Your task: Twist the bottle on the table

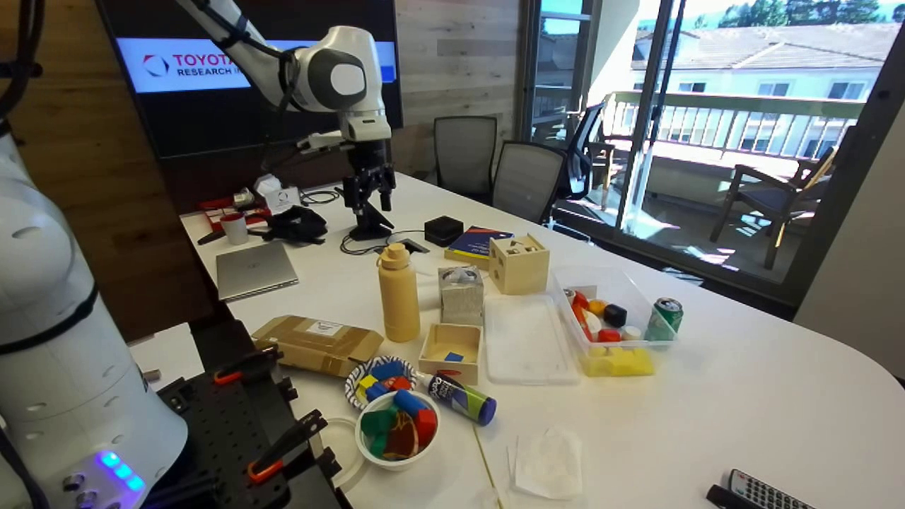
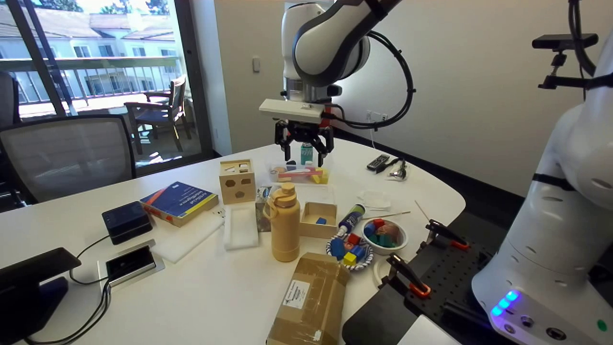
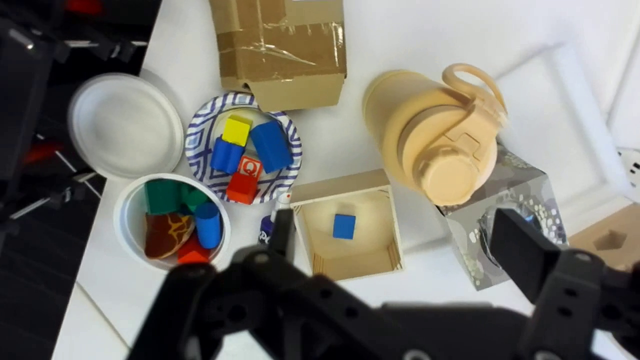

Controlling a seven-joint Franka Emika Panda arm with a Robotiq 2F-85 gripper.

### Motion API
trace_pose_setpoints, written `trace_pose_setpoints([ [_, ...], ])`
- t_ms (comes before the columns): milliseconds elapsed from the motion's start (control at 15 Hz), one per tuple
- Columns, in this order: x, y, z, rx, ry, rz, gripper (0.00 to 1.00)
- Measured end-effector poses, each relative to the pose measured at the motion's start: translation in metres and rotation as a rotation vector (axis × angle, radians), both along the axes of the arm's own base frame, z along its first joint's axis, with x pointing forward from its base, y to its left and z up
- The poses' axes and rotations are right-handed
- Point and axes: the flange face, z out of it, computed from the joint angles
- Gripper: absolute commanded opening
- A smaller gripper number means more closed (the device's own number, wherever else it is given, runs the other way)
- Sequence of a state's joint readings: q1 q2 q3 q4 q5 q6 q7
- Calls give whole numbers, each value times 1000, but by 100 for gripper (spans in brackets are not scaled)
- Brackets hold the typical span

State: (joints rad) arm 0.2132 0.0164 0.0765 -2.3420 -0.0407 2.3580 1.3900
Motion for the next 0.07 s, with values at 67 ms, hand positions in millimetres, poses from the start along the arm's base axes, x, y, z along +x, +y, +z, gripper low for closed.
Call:
trace_pose_setpoints([
  [67, -1, -6, 2, 2, 22, 46, 100],
])
